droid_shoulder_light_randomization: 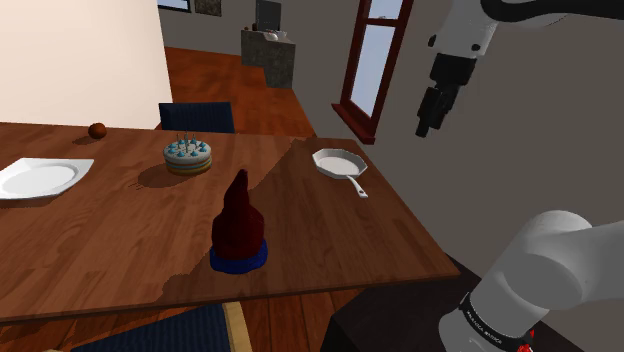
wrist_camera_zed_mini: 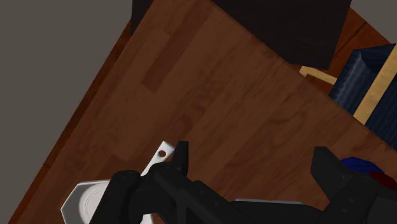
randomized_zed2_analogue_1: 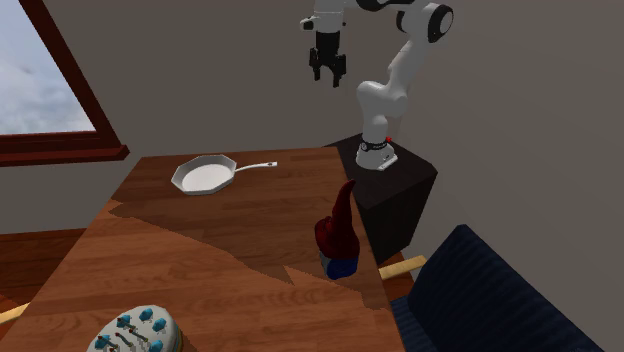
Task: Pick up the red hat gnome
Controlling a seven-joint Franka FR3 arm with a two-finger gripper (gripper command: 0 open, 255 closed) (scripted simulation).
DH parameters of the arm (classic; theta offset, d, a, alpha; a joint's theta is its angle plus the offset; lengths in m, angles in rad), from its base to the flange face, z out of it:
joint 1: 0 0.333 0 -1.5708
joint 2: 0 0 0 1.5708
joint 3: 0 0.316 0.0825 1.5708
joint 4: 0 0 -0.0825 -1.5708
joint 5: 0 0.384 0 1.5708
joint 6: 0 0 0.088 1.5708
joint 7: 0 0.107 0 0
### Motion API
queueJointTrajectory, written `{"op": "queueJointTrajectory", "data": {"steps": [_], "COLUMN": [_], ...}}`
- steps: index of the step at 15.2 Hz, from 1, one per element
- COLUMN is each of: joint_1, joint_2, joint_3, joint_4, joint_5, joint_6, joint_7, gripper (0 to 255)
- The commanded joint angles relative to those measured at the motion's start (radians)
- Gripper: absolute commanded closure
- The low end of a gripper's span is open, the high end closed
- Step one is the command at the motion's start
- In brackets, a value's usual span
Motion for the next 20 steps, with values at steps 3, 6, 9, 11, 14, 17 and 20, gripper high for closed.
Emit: {"op": "queueJointTrajectory", "data": {"steps": [3,6,9,11,14,17,20], "joint_1": [0.007,0.015,0.023,0.028,0.036,0.045,0.059], "joint_2": [0.055,0.144,0.241,0.31,0.419,0.535,0.657], "joint_3": [0.04,0.097,0.148,0.181,0.225,0.265,0.299], "joint_4": [0.03,0.084,0.147,0.195,0.275,0.364,0.464], "joint_5": [0.037,0.09,0.137,0.165,0.202,0.231,0.254], "joint_6": [-0.009,-0.019,-0.028,-0.033,-0.039,-0.046,-0.054], "joint_7": [0.062,0.155,0.247,0.308,0.399,0.49,0.582], "gripper": [0,0,0,0,0,0,0]}}
